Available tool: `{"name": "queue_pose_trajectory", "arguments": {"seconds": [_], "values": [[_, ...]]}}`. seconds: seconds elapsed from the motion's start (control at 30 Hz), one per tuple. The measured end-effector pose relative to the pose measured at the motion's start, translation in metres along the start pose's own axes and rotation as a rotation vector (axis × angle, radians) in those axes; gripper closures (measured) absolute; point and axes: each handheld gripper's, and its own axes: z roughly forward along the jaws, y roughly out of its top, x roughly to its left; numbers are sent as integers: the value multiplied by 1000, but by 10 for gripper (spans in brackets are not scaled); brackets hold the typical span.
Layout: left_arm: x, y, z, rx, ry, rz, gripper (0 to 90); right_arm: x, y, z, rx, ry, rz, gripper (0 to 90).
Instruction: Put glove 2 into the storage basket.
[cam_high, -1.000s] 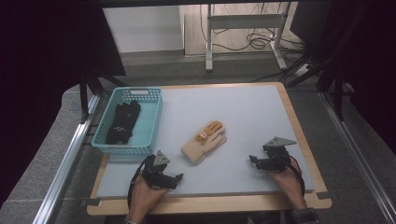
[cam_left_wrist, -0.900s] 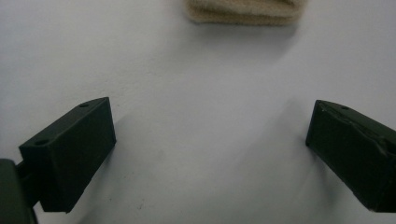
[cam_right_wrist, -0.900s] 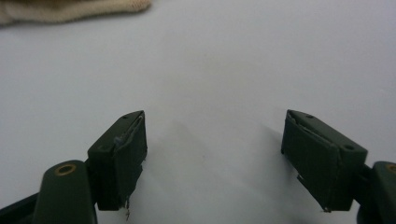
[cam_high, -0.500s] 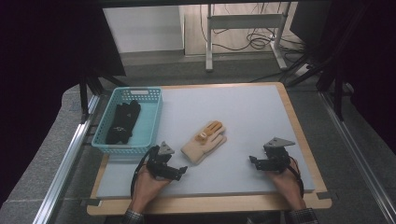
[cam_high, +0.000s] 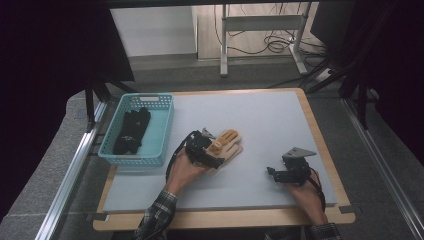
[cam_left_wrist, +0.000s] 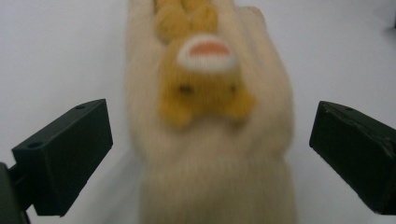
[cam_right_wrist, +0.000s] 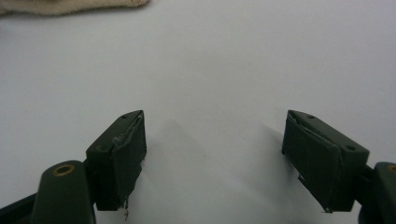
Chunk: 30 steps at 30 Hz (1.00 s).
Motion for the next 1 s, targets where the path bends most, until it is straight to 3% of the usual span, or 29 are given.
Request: {"name": "queue_pose_trajectory", "arguments": {"seconds": [0.2,0.33,0.47,0.5,0.57,0.73,0.9,1.0], "values": [[0,13,23,60,-74,-41,0,0,0,0,1,3,0,209],[-12,14,29,94,-19,6,0,0,0,0,1,4,-1,207],[-16,13,37,143,84,38,23,0,0,0,1,4,-1,206],[-14,13,37,141,72,33,17,0,0,0,1,4,-1,206],[-12,13,35,125,51,19,103,0,0,0,1,4,-1,206],[-10,13,28,111,60,2,356,0,0,0,1,3,-1,206],[-9,14,26,116,70,-32,511,0,0,0,1,3,-2,206],[-8,15,24,113,70,-32,545,0,0,0,1,3,-1,206]]}}
